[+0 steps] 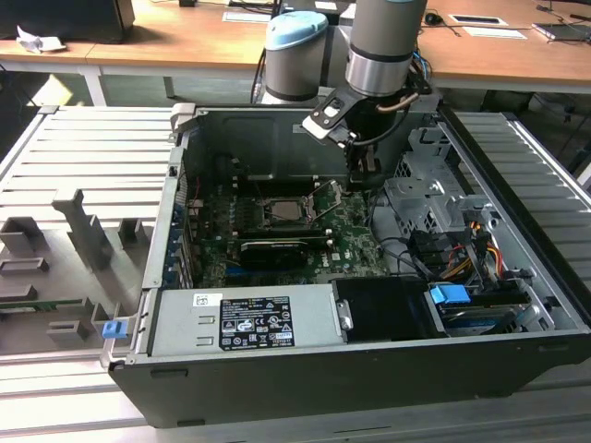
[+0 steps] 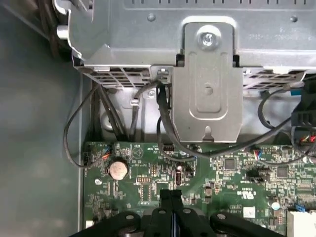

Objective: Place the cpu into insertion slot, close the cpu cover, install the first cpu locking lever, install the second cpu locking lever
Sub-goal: 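Close the cpu cover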

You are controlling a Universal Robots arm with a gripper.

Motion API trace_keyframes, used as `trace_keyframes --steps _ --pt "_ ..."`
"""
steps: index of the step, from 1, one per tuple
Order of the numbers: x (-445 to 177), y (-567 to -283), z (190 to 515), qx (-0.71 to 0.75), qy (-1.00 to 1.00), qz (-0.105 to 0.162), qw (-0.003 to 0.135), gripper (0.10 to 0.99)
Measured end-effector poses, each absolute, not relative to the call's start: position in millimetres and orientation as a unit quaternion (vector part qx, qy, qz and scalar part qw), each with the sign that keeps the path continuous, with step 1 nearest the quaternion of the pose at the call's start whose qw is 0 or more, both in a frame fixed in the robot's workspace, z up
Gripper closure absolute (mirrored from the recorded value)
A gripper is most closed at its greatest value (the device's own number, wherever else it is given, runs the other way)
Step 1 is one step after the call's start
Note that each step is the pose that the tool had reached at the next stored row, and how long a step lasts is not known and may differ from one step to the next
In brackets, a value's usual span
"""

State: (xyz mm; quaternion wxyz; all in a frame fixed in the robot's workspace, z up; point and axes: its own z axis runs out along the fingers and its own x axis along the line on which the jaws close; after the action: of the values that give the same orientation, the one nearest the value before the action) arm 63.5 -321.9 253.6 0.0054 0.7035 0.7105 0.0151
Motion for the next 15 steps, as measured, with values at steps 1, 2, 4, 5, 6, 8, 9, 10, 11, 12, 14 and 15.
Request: trace_keyframes --steps 1,2,4,5,6,8,9,10,11,12,14,15 --pt "64 -322 251 0.703 0.711 0.015 0.005 0.980" --pt "64 -322 250 0.703 0.711 0.015 0.005 0.980" --pt "63 -322 248 0.703 0.711 0.015 0.005 0.980" --pt "60 -322 248 0.703 0.711 0.015 0.005 0.980" --pt "57 -322 248 0.703 0.711 0.015 0.005 0.980" --pt "49 -322 248 0.703 0.711 0.015 0.005 0.980" --pt "45 -322 248 0.703 0.711 0.015 0.005 0.980" --pt "43 -322 248 0.703 0.711 0.015 0.005 0.980" --pt "42 -322 248 0.703 0.711 0.015 0.005 0.980" --pt "41 -322 248 0.703 0.711 0.015 0.005 0.980" --pt "37 -322 248 0.703 0.711 0.015 0.005 0.980" --pt "36 -322 248 0.703 0.711 0.015 0.005 0.980"
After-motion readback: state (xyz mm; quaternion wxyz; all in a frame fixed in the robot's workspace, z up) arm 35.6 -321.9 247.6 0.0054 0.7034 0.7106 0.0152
